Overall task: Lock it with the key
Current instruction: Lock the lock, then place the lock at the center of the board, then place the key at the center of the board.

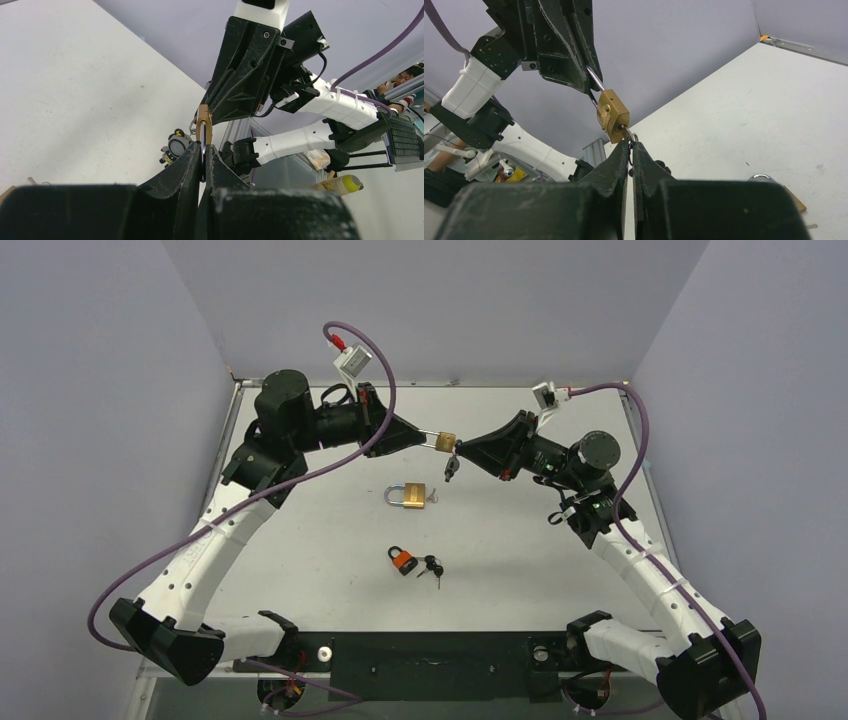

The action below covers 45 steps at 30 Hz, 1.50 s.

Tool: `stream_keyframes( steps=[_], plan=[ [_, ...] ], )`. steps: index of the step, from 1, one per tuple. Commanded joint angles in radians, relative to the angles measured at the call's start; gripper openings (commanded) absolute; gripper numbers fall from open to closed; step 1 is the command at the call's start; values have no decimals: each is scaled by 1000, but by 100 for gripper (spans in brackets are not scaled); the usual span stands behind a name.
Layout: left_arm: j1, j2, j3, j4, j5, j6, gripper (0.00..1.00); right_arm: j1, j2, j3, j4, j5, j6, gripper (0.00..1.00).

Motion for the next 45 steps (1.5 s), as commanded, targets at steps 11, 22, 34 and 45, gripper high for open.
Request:
stream_keyframes(
  steps=[11, 22, 34, 45],
  plan=[
    [87, 1, 30, 39, -64, 61, 0, -121, -33, -40, -119, 105, -126, 0],
    [173, 395, -76, 288, -223, -199, 0, -14, 418, 291, -406, 484, -149, 0],
    [219, 773, -5, 380, -187, -304, 0, 55, 831, 543, -556, 672, -72, 0],
    [242, 959, 45, 379, -214, -341, 2, 77, 1010, 627, -598, 734, -24, 0]
  ],
)
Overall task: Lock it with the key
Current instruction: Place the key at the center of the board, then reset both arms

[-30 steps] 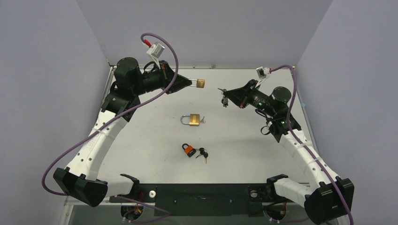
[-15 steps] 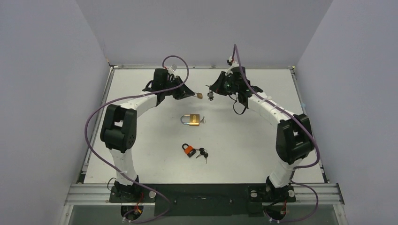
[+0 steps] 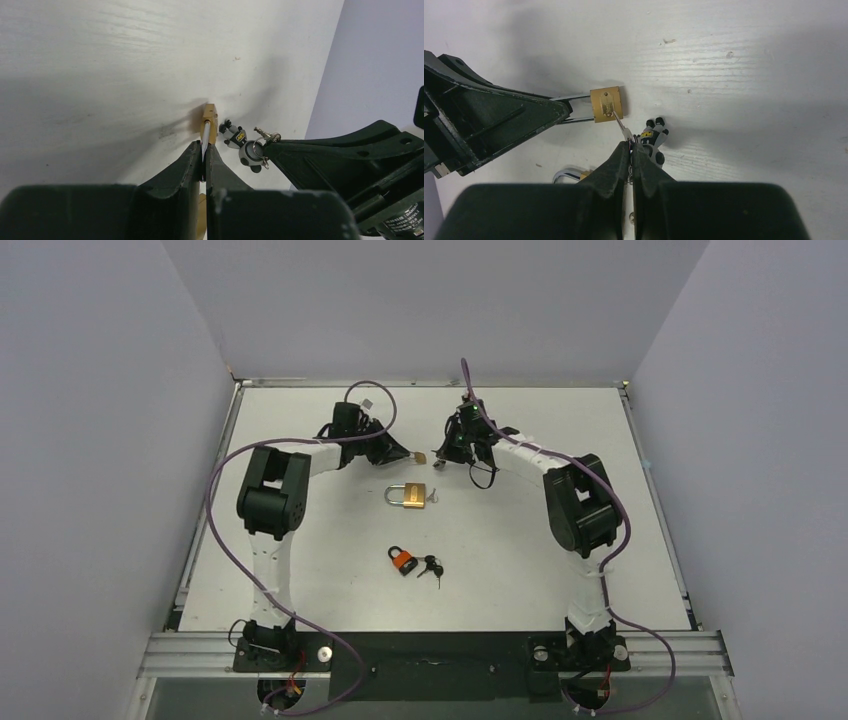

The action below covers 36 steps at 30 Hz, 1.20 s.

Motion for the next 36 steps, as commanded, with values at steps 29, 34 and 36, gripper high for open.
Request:
stream_keyframes(
  steps=[29, 34, 36],
  plan=[
    [-100, -578, 46, -522, -440, 424, 48, 7, -433, -116, -7, 100, -37, 64],
    [-203, -719, 34, -570, -532, 504, 52, 5, -590, -195, 3, 118, -51, 65],
    [-221, -752, 31, -587, -539, 514, 52, 5, -648, -227, 6, 121, -54, 65]
  ],
)
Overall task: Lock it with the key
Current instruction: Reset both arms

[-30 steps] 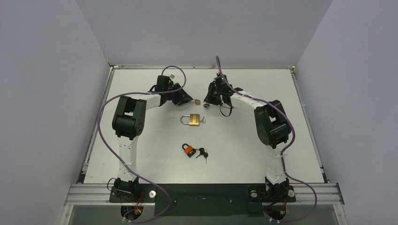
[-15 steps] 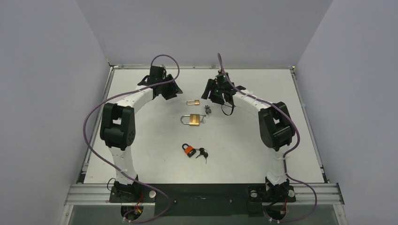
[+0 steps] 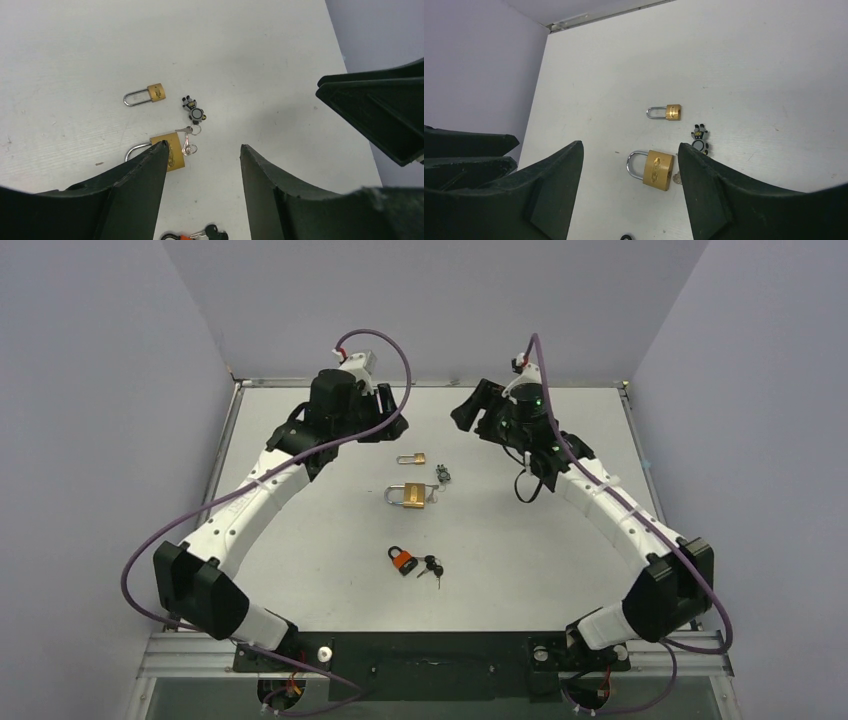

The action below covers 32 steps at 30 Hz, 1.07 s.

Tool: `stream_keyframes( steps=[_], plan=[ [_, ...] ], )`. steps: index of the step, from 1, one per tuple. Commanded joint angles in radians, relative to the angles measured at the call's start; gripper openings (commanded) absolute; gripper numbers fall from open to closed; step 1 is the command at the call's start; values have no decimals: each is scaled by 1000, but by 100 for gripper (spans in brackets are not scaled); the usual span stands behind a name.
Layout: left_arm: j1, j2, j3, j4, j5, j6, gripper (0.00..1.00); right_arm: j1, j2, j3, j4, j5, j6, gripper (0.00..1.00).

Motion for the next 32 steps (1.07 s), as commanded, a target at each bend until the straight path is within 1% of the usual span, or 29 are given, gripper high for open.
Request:
stream_keyframes(
  steps=[1, 8, 12, 18, 32],
  plan=[
    [-38, -97, -11, -62, -70, 89, 52, 1, -126, -76, 39, 38, -23, 65],
    [-53, -183, -54, -68, -72, 96, 54, -8, -295, -178, 51, 64, -41, 67],
    [-53, -208, -73, -67, -72, 96, 54, -16, -344, -211, 63, 65, -47, 68],
    [-52, -218, -79, -73, -73, 100, 54, -30, -374, -232, 74, 58, -48, 69],
    [-53, -227, -77, -71, -63, 101, 54, -46, -381, -245, 83, 49, -39, 69]
  ],
)
